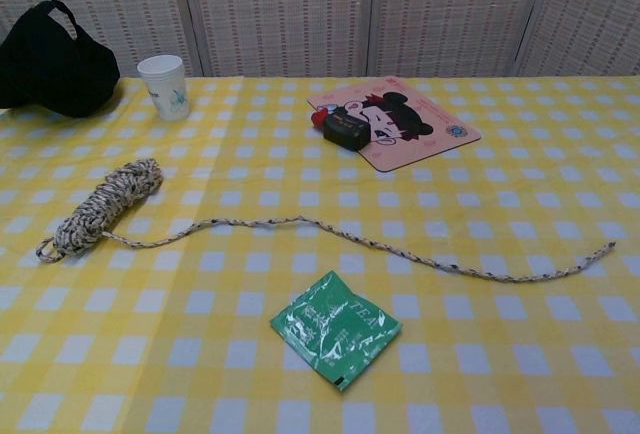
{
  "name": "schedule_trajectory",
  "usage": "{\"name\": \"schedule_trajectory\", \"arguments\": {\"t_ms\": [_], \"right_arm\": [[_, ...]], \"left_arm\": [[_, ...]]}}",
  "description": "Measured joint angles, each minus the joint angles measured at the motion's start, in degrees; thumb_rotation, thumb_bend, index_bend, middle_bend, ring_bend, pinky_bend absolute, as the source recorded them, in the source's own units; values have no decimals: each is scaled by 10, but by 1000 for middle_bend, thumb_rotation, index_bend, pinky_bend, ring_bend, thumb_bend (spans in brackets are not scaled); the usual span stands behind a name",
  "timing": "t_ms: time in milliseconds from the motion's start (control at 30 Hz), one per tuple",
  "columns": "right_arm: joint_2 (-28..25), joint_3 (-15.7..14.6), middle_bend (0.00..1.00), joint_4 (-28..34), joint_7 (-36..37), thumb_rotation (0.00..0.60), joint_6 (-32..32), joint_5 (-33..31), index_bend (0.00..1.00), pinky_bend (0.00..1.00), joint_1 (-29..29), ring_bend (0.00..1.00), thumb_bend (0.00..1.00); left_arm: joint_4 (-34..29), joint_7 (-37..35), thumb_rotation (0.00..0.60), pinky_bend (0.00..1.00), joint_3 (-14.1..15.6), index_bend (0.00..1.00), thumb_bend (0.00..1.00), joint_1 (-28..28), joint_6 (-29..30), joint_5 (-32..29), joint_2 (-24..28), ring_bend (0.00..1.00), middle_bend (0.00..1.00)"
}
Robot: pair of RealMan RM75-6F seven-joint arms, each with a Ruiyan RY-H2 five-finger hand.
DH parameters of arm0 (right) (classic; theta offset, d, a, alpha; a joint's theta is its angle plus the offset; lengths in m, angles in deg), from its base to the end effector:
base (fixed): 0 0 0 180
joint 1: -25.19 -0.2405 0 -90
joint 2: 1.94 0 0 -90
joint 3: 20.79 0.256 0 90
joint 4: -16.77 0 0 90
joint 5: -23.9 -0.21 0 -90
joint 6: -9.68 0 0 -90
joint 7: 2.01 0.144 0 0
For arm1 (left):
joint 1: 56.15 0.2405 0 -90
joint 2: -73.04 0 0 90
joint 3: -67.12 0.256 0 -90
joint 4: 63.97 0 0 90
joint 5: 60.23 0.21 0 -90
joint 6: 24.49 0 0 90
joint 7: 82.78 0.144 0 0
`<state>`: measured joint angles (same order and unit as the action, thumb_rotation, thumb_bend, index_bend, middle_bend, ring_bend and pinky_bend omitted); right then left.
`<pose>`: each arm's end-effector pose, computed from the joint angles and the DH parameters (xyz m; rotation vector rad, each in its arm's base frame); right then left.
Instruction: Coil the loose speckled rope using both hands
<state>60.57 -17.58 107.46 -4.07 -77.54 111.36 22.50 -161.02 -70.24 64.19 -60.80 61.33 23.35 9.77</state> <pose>-0.3191 -0.1708 0.1753 1.3882 -0.8119 0.8497 -0.3011 0.1788 0.1602 -1.3965 -0.8011 -0.7759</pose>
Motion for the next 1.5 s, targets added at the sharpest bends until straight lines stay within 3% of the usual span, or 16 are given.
{"name": "schedule_trajectory", "arguments": {"t_ms": [500,967,1167,1367,1500], "right_arm": [[-9,7,364,3,-1,600,-17,3,382,451,4,312,364],[-31,12,365,26,-13,600,-28,17,382,451,2,312,368],[-35,11,365,31,-14,600,-31,18,382,451,4,312,371],[-36,10,365,30,-12,600,-33,16,382,451,8,312,374],[-36,9,365,28,-9,600,-35,14,382,451,10,312,374]], "left_arm": [[2,-26,600,163,-3,259,318,-26,-25,23,3,232,305],[21,-114,600,157,-27,269,280,-158,-180,55,2,224,305],[40,-135,599,82,-39,262,273,-220,-253,48,-22,167,305],[66,-135,494,15,-52,252,268,-276,-319,24,-55,109,305],[88,-123,385,0,-57,249,266,-308,-361,-2,-78,92,305]]}}
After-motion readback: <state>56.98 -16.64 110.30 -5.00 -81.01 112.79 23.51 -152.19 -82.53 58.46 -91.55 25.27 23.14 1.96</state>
